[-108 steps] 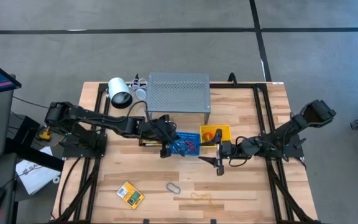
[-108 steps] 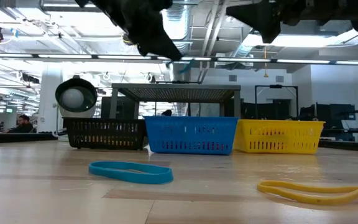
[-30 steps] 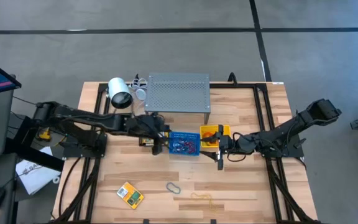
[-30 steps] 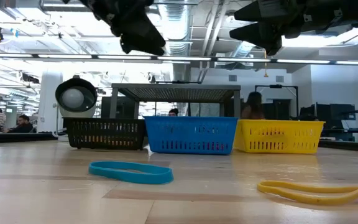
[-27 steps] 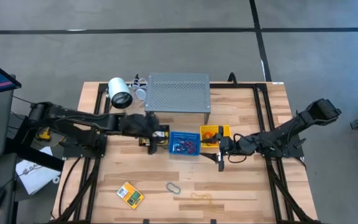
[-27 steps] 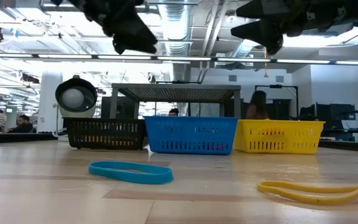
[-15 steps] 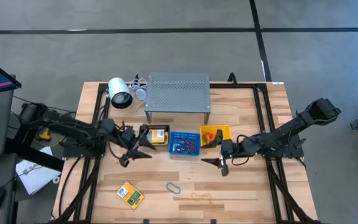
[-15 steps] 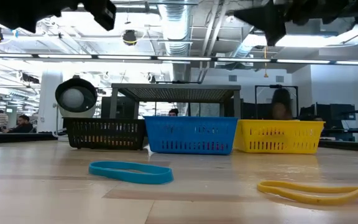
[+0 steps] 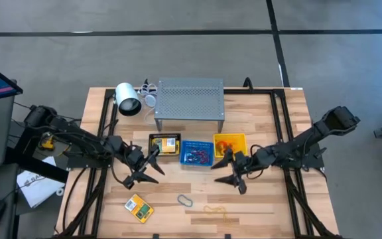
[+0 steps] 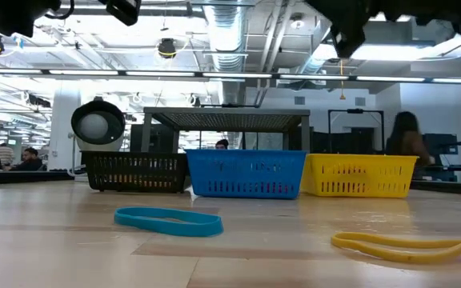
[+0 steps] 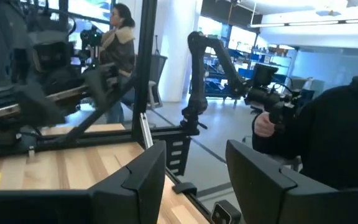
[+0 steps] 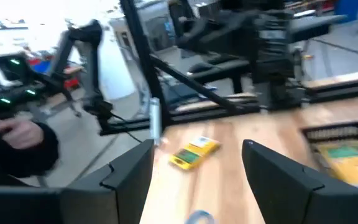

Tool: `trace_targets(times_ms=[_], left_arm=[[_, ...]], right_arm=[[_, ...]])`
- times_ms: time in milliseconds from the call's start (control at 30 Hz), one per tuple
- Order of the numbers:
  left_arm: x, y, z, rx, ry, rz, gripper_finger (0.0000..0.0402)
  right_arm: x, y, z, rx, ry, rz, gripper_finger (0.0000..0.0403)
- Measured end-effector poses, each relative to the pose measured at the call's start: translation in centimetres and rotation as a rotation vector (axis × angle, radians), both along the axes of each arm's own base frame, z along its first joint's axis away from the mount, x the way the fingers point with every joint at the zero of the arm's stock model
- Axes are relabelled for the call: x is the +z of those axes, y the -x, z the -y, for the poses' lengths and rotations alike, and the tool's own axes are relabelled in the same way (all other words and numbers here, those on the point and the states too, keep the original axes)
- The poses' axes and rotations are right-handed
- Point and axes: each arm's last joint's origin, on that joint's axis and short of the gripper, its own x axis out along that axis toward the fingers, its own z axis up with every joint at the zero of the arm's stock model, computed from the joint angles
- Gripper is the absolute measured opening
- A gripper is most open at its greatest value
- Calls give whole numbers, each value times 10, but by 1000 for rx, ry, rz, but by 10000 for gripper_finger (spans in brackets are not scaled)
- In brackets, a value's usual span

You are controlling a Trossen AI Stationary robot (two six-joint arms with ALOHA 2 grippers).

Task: Pick & Place Office Desk Supplies
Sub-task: Put the yellow rubber band into the blue bin

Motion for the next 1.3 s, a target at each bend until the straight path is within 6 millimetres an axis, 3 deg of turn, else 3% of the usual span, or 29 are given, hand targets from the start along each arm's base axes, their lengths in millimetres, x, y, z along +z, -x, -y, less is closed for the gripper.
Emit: trace_targets(times_ms=[133, 400, 600, 800, 1000, 1300], left_arm=[[0, 0, 1, -6, 1, -1, 164], [1, 0, 1, -6, 15, 10, 166], [3, 0, 0, 8, 48, 9, 164], [3, 0, 0, 34, 52, 6, 159], [0, -4, 3, 46, 62, 24, 161], [-11, -15, 14, 40, 84, 63, 152]], right_arm=[[-3, -13, -24, 60, 7, -65, 240], [-9, -37, -69, 47, 135, -536, 240], [-13, -42, -99, 82, 272, -714, 240], [-24, -46, -114, 56, 327, -748, 240], [-55, -41, -129, -28, 393, -750, 240], [-81, -7, -149, -91, 359, -675, 240]])
